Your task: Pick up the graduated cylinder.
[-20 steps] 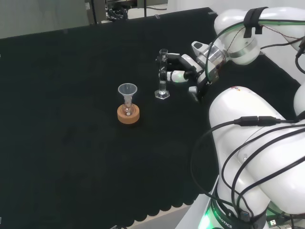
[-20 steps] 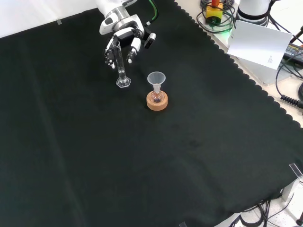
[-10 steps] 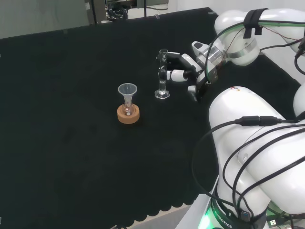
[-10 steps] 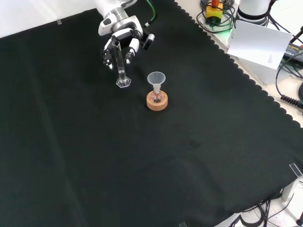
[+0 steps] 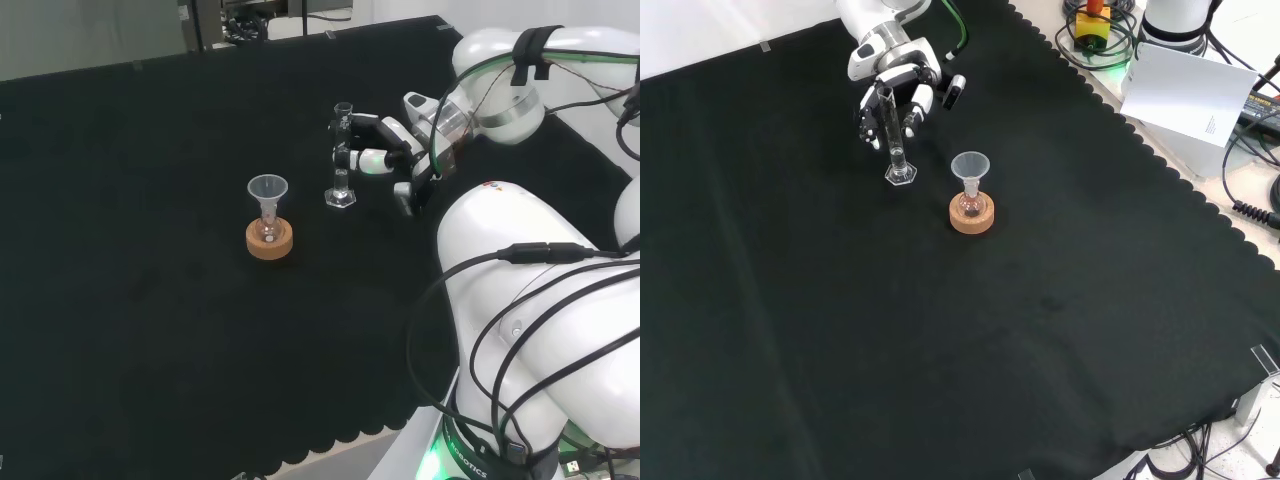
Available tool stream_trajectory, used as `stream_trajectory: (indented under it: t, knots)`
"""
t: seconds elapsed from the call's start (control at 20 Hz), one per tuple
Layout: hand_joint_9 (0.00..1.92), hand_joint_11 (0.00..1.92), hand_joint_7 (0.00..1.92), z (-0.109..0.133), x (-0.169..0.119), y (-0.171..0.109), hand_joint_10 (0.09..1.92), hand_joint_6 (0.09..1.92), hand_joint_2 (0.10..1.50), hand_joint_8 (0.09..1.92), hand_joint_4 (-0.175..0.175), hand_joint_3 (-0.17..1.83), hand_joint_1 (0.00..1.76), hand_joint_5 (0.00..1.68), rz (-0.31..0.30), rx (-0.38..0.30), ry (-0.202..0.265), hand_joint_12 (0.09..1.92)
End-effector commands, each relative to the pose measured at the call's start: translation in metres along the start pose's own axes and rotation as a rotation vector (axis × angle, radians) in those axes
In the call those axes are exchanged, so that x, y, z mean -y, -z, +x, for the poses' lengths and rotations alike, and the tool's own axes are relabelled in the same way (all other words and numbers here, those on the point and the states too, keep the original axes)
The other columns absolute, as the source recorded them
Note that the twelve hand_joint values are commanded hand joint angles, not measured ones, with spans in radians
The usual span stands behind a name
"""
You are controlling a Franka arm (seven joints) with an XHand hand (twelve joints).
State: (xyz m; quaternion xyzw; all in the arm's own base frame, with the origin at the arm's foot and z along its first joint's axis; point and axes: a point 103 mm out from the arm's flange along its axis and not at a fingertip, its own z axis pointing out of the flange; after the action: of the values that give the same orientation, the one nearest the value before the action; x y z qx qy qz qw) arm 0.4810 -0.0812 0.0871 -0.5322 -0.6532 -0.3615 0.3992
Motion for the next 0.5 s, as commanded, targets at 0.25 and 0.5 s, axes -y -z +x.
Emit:
stream_trajectory:
  t: [0.25, 0.5]
  knots:
    - [0.94, 0.63, 0.71, -0.0022, -0.001, -0.0027, 0.38, 0.71, 1.04, 0.55, 0.021, -0.17, 1.21, 0.65, -0.002, -0.006, -0.007, 1.16]
    - [0.97, 0.66, 0.74, -0.0011, -0.0016, -0.0029, 0.37, 0.74, 1.04, 0.54, 0.04, -0.17, 1.21, 0.72, -0.011, -0.014, -0.011, 1.16]
